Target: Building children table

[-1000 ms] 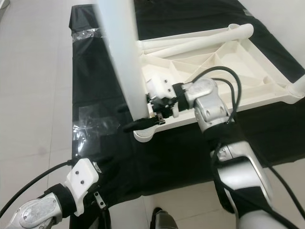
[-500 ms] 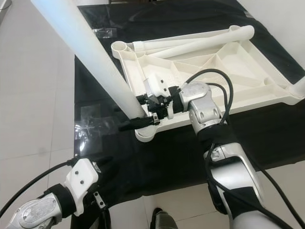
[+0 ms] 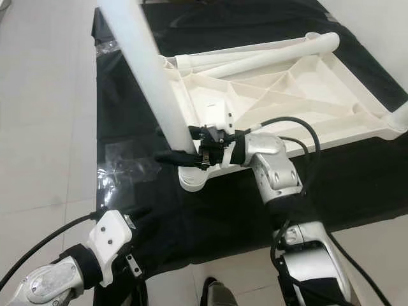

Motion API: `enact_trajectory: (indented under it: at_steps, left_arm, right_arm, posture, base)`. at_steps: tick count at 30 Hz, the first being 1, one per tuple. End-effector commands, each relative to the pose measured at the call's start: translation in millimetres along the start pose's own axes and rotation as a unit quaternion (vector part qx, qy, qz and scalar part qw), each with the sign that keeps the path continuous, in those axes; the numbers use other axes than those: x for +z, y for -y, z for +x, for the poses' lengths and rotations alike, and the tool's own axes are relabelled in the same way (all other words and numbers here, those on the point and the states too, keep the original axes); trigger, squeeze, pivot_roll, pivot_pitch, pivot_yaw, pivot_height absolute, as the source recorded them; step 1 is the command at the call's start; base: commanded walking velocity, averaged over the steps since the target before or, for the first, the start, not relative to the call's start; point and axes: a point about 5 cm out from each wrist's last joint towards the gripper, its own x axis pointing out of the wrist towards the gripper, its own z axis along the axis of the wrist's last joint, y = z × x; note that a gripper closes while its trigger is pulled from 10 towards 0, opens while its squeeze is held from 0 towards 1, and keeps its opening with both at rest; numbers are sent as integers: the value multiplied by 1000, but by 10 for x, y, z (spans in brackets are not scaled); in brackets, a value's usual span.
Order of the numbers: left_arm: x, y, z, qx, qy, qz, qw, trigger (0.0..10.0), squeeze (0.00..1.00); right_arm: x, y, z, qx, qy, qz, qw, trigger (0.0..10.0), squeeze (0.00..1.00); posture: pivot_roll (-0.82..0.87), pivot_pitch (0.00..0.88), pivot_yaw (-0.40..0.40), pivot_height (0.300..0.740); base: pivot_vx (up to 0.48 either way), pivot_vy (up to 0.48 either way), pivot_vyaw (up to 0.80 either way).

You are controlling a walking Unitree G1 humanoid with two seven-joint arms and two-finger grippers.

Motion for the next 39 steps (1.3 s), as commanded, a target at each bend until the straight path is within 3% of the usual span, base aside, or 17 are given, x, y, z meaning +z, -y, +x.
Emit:
enact_trajectory:
  at_steps: [1,10,16,21,26,31,36,38,39]
  left_arm:
    - [-49,30,-7,-5,-7,-12,1000,10000,0]
    - [-63,28,-24,-5,-10,-12,1000,10000,0]
    - [-67,32,-25,-7,-11,-12,1000,10000,0]
    - [-71,37,-24,-8,-12,-11,1000,10000,0]
    - [-66,9,-24,-7,-12,-13,1000,10000,0]
    - [-58,-10,-28,-10,-12,-9,1000,10000,0]
    - [18,-126,-40,-1,-5,11,1000,10000,0]
    - [219,-364,-41,39,30,27,998,10000,0]
    - [219,-364,-41,39,30,27,998,10000,0]
  right_arm:
    - [-217,-26,-109,-34,-26,44,998,10000,0]
    - [-65,-30,-206,-69,30,51,996,10000,0]
    - [-77,-83,-240,-70,32,52,996,10000,0]
    - [-92,-76,-304,-104,44,58,992,10000,0]
    - [103,-62,-406,-108,118,84,984,10000,0]
    - [156,-66,-460,-105,138,88,981,10000,0]
    - [170,-5,-512,-133,126,69,981,10000,0]
    - [166,100,-485,-184,74,25,980,10000,0]
    - [166,100,-485,-184,74,25,980,10000,0]
  posture:
    - [72,318,-45,740]
    - [73,310,-40,740]
    - [74,307,-40,740]
    - [76,302,-38,740]
    - [74,288,-38,740]
    - [76,281,-38,740]
    - [78,274,-37,740]
    - [83,267,-41,740]
    - [83,267,-41,740]
  base:
    - [0,0,0]
    - [0,0,0]
    - [0,0,0]
    - [0,0,0]
    - [0,0,0]
    - [0,0,0]
    - [0,0,0]
    - [0,0,0]
    - [0,0,0]
